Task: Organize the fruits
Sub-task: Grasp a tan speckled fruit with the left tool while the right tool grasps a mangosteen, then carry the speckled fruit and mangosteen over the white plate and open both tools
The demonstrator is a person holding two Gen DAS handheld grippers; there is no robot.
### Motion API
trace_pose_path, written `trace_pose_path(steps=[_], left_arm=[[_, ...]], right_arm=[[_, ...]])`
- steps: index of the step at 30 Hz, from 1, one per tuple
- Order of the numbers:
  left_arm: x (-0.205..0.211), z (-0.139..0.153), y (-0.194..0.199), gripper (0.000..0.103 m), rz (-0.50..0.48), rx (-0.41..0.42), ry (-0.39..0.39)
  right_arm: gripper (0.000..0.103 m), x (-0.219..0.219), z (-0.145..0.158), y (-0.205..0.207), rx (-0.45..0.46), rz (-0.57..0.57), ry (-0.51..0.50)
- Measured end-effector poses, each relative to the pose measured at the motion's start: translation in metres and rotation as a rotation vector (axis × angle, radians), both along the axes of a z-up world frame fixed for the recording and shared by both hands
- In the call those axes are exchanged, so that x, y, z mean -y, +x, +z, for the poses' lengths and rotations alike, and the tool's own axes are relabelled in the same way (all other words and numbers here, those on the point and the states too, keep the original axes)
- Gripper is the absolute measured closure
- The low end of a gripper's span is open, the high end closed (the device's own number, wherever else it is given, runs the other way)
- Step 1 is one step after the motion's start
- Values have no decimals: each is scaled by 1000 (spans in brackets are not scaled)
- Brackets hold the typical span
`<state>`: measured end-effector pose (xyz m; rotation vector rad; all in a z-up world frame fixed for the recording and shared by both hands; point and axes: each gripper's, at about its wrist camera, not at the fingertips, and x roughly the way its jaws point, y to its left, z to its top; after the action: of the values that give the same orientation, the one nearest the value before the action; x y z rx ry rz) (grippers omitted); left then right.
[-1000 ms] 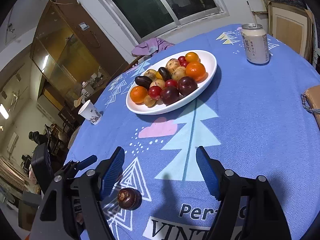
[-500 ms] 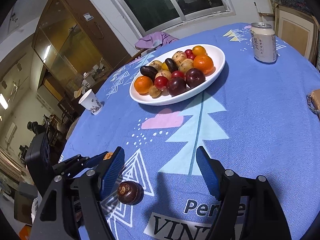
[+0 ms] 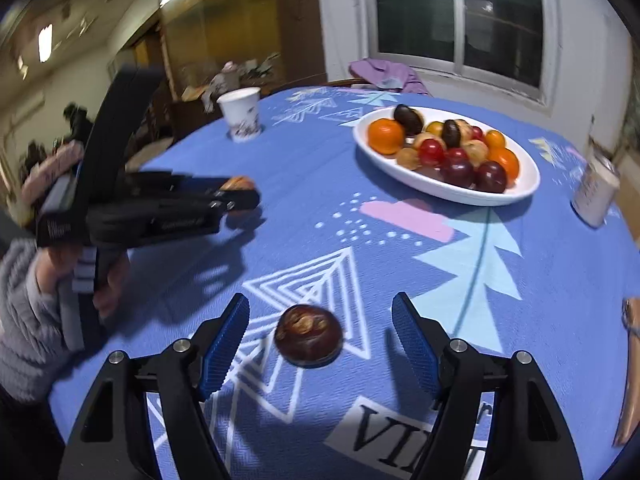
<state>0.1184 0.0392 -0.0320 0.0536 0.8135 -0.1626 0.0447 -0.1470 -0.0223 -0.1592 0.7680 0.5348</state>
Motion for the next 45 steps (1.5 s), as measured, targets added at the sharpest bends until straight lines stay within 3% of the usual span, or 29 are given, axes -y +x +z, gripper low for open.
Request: trace_pose_path(steps=[5, 8, 14, 20, 25, 36, 45], left_arm=[[7, -4, -1, 64, -29, -17, 10], [11, -10, 0, 64, -36, -38, 16], [12, -11, 0, 64, -37, -42, 17], [13, -11, 0, 64, -39, -39, 26], [13, -16, 3, 64, -23, -54, 47], [8, -19, 8, 65, -16, -75, 19], [9, -11, 2, 66, -19, -25, 13]], right_arm=[[30, -12, -10, -2, -3, 19, -59], [39, -14, -13, -2, -17, 25, -70], [41, -16, -17, -2, -31, 27, -81], [60, -16, -22, 6, -71, 19, -76], [60, -15, -22, 3, -66, 19, -76], [60, -15, -22, 3, -67, 19, -76], [60, -14, -23, 3, -73, 19, -75]])
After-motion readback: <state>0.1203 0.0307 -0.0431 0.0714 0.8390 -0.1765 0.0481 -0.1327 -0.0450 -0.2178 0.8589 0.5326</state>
